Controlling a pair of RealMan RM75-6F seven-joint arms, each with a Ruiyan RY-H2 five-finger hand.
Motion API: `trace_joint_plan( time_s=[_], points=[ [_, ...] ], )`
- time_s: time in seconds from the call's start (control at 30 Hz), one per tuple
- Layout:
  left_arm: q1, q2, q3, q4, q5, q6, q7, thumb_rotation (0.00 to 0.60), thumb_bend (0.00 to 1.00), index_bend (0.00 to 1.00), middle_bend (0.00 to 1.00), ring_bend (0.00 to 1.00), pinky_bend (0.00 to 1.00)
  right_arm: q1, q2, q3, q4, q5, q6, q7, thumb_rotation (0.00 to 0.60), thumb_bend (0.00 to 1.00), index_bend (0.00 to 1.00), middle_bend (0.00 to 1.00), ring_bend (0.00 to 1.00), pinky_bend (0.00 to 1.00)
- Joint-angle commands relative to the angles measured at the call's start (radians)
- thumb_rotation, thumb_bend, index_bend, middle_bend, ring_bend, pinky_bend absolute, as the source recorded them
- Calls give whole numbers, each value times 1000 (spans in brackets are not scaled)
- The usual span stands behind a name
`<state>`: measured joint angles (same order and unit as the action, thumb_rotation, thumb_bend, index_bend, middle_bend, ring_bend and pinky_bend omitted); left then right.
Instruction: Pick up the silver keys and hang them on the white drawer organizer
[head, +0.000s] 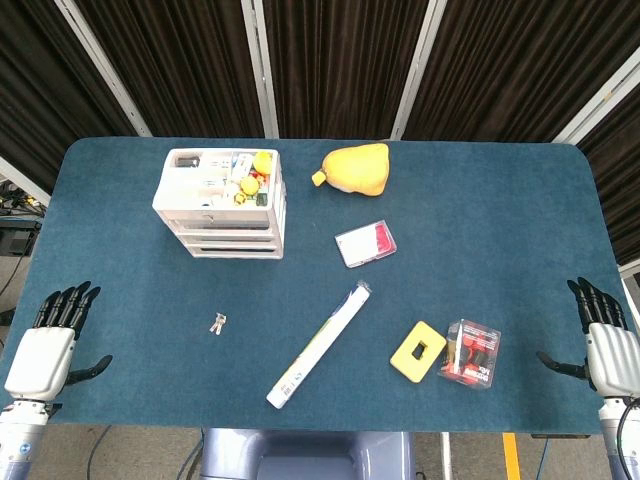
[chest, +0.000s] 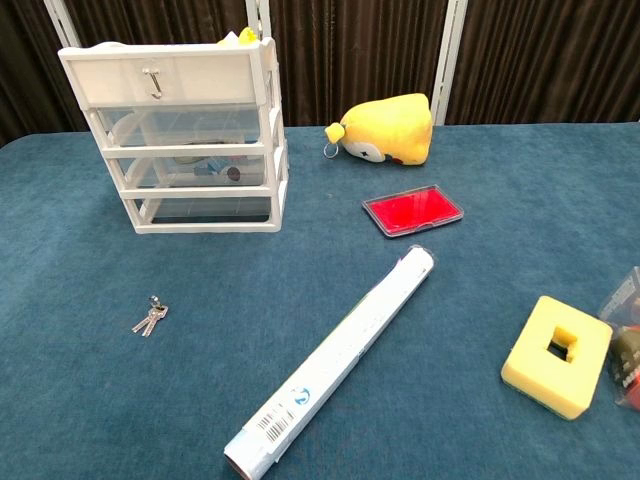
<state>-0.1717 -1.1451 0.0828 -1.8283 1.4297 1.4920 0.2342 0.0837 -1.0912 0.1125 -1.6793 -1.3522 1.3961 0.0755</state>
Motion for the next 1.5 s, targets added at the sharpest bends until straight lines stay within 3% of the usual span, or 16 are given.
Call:
trace_joint_plan(
  time_s=[0.03, 0.27, 0.33, 0.5, 0.6, 0.7, 0.8, 1.0, 1.5],
  points=[
    [2, -1, -6, -3, -8, -13, 8, 600, 180, 0, 0, 0, 0, -1, 0, -1, -1, -5, 3, 2, 600, 3, 0, 0, 0, 0],
    [4, -4, -20, -9, -6, -26, 22, 600, 181, 0, 0, 0, 0, -4, 2, -4, -5, -9, 6, 3, 600, 3, 0, 0, 0, 0],
    [-4, -6, -30, -15, -13, -38, 33, 600, 181, 2, 45, 38, 50, -5, 4, -3, -7, -8, 8, 6, 600, 3, 0, 0, 0, 0],
    [-61, -23, -88, -13, -38, -94, 91, 600, 207, 193, 673, 616, 471, -1, 2, -3, -7, -7, 1, 4, 600, 3, 0, 0, 0, 0],
    [-117, -46, -131, -8, -106, -178, 124, 600, 224, 329, 882, 793, 589, 0, 2, -2, -10, -6, 0, 2, 600, 3, 0, 0, 0, 0],
    [-179, -78, -164, 0, -192, -278, 167, 600, 237, 413, 983, 894, 690, 1, 1, -2, -9, -3, -3, 0, 600, 3, 0, 0, 0, 0],
    [-241, -123, -186, 25, -273, -357, 243, 600, 250, 463, 1000, 955, 778, 1, 3, -1, -7, 1, -6, 5, 600, 3, 0, 0, 0, 0],
    [-334, -243, -206, 94, -433, -437, 390, 600, 269, 520, 1000, 986, 821, -4, 9, 0, -5, 4, -3, 20, 600, 3, 0, 0, 0, 0],
    [-431, -407, -205, 196, -557, -441, 514, 600, 351, 494, 1000, 987, 822, -5, 12, -1, -9, 7, -6, 27, 600, 3, 0, 0, 0, 0]
  ],
)
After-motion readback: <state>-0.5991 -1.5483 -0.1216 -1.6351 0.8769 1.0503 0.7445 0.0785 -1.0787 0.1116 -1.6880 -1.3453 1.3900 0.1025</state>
